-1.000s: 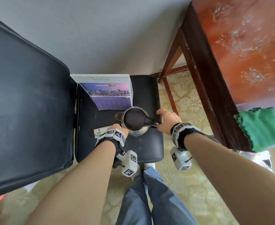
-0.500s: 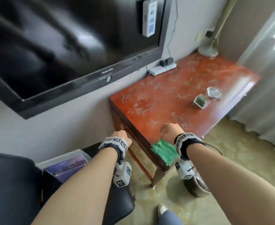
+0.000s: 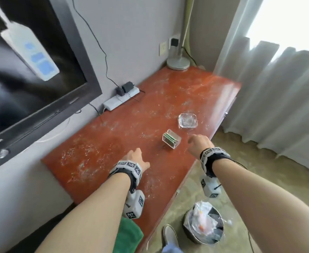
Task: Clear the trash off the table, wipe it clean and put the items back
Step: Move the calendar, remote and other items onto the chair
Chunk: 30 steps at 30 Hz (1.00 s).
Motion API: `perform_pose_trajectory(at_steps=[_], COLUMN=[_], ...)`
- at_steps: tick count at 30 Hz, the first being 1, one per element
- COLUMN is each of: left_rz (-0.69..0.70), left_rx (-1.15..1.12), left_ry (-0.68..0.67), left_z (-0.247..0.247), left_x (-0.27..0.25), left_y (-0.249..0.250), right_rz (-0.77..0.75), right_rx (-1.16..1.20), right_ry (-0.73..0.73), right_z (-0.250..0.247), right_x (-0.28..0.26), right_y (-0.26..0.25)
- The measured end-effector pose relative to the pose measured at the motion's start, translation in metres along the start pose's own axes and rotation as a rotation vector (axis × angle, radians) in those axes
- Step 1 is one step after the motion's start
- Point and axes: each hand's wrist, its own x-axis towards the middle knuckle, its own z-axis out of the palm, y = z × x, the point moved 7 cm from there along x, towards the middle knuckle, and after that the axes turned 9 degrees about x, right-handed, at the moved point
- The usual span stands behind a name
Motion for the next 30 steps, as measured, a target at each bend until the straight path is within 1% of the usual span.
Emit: perform_pose_trajectory(at_steps=[4,8,12,15,17,19,24,30], left_rz=[0.027,0.075,0.126,0.140,0.145,0.146,0.137,0.113], left_rx=[-0.022,0.028,0.081,0.106,0.118,0.119,0.107,0.173], left_ry=[0.029,0.080,0.109,0.108,0.102,0.090,0.097,0.140], left_z=[-0.006,-0.002,0.007,0.018,0.022,0.025,0.026,0.025], left_x=[0.063,0.114,0.149,0.166,0.174,0.179,0.182,0.176], left_y=[0.065,0.111,0.142,0.149,0.151,0.152,0.153,0.152], right_rz=[0.024,0.002,-0.060,-0.084,-0.096,-0.110,-0.180,-0.230], right_rx=[-0.028,-0.073,-0.091,-0.154,-0.174,-0.176,-0.180,-0.235], right_ry=[0.017,-0.019,-0.066,-0.161,-0.214,-0.231,-0.247,-0.238], right_z=[-0.017,-0.014,-0.003,0.014,0.022,0.024,0.029,0.028], right_x=[0.081,0.148,0.198,0.226,0.239,0.247,0.262,0.265], right_y=[0.038,0.053,0.056,0.057,0.057,0.056,0.054,0.053])
